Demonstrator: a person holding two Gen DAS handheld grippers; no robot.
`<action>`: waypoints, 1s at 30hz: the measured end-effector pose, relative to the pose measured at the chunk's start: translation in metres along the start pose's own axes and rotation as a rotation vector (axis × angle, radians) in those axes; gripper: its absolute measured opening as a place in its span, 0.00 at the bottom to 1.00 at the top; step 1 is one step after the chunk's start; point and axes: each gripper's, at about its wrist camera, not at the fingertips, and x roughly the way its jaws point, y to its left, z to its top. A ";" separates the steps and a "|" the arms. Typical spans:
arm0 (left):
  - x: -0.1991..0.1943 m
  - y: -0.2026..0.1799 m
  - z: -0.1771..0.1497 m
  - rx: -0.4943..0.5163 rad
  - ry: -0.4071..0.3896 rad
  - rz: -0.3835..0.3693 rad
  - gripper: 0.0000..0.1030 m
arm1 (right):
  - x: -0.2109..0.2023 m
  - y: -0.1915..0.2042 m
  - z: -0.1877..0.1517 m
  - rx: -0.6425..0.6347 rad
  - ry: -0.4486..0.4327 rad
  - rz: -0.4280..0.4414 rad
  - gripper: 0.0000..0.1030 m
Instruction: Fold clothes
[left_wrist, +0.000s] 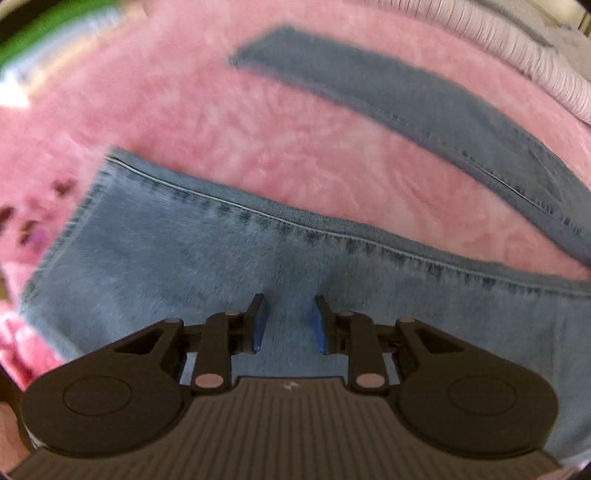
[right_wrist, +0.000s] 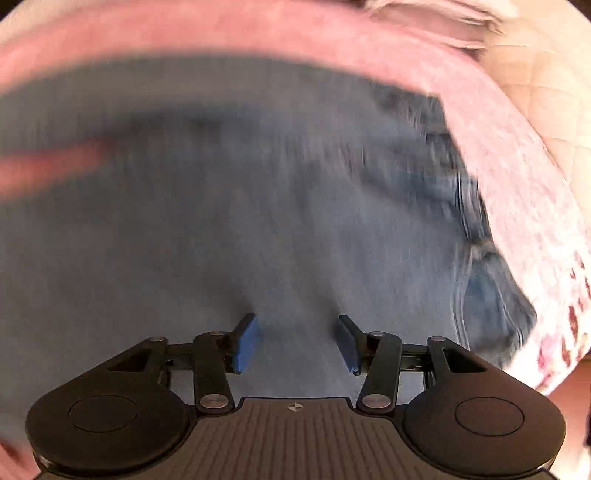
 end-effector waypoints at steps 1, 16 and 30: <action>-0.005 -0.004 -0.007 0.002 -0.007 0.027 0.22 | -0.004 -0.005 -0.014 -0.014 -0.033 0.011 0.48; -0.103 -0.096 -0.091 -0.018 0.005 -0.051 0.25 | -0.047 -0.195 -0.077 0.601 -0.057 0.279 0.48; -0.071 -0.118 -0.093 0.064 0.017 -0.051 0.25 | 0.017 -0.233 -0.073 0.872 -0.130 0.202 0.12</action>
